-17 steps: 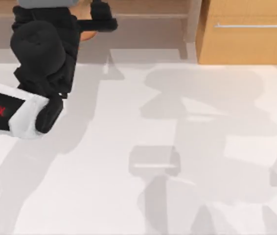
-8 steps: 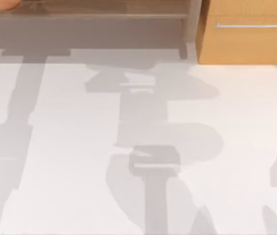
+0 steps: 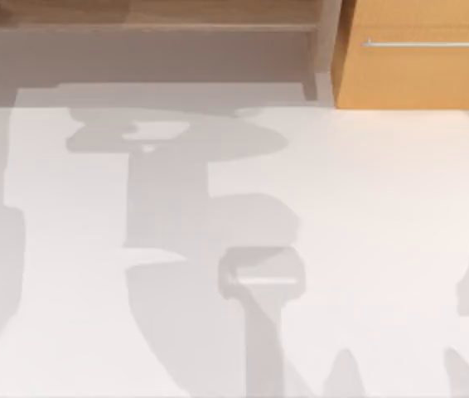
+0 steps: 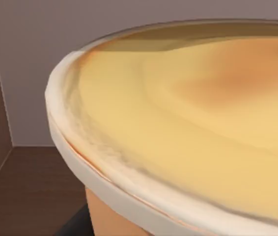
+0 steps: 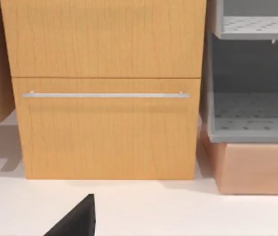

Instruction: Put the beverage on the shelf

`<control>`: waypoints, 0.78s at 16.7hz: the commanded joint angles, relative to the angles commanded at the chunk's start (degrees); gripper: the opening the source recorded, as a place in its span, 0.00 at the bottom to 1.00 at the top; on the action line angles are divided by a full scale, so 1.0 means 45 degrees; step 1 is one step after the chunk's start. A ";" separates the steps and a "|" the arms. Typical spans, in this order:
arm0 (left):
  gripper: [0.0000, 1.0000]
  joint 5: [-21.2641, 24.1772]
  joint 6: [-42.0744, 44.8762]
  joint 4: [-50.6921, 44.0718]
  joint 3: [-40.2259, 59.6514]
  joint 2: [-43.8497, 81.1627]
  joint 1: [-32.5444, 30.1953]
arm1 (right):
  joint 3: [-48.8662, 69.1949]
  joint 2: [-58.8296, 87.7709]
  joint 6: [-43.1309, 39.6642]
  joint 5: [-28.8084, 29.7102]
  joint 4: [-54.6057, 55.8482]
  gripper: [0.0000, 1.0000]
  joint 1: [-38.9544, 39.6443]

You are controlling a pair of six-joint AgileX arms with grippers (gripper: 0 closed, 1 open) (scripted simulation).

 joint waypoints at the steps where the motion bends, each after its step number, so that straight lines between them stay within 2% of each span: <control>1: 0.00 0.0149 0.0011 -0.0172 0.0140 -0.0034 0.0096 | 0.0000 0.0000 0.0000 0.0000 0.0000 1.00 0.0000; 8: 0.00 0.0196 0.0034 -0.0238 0.0197 0.0035 0.0087 | 0.0000 0.0000 0.0000 0.0000 0.0000 1.00 0.0000; 13: 0.00 0.0077 -0.0025 0.0201 0.0912 0.1223 0.0016 | 0.0000 0.0000 0.0000 0.0000 0.0000 1.00 0.0000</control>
